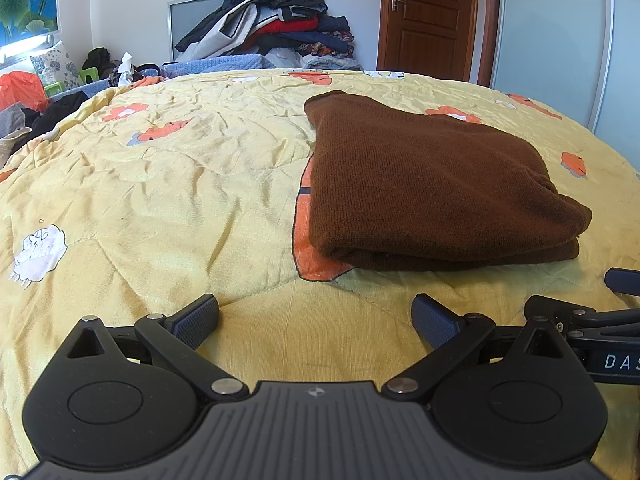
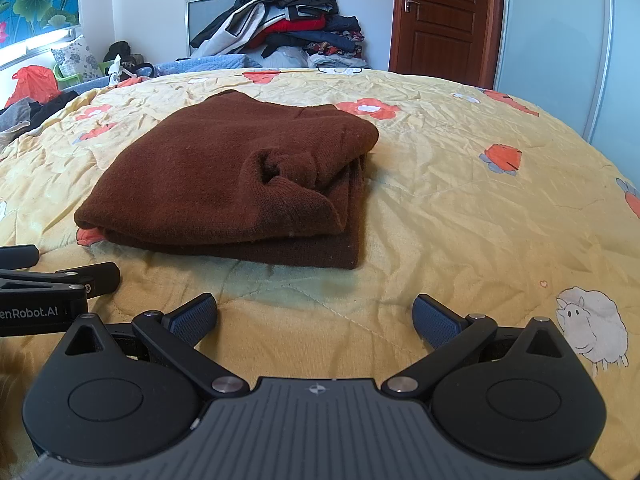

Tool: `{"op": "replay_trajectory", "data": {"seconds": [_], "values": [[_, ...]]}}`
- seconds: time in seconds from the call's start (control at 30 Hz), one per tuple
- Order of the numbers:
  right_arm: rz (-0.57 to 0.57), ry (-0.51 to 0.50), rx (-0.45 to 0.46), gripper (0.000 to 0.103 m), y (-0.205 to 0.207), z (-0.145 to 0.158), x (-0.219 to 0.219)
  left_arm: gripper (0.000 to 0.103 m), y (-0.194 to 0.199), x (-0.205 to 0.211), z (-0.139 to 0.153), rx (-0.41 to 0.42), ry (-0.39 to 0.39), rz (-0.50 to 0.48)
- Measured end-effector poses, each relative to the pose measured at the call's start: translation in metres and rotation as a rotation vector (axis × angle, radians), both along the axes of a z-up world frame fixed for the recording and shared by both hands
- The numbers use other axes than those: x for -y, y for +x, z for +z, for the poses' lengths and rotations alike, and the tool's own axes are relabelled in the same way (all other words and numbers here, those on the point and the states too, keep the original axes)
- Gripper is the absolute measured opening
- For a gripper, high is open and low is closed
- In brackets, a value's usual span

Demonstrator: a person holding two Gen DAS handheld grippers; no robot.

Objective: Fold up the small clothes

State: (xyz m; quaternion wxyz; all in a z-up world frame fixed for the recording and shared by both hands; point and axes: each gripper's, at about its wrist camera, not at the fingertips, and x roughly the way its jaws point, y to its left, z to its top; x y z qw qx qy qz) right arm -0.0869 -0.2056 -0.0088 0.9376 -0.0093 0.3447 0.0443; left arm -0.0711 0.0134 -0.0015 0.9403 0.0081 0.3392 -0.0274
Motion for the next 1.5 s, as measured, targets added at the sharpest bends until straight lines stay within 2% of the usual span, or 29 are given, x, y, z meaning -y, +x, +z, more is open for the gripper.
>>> {"op": "replay_trajectory", "data": {"seconds": [1.5], "values": [[0.000, 0.000, 0.000, 0.103, 0.0000, 0.0002, -0.0006, 0.103, 0.0003, 0.0027, 0.0010, -0.008, 0.004, 0.007]]}}
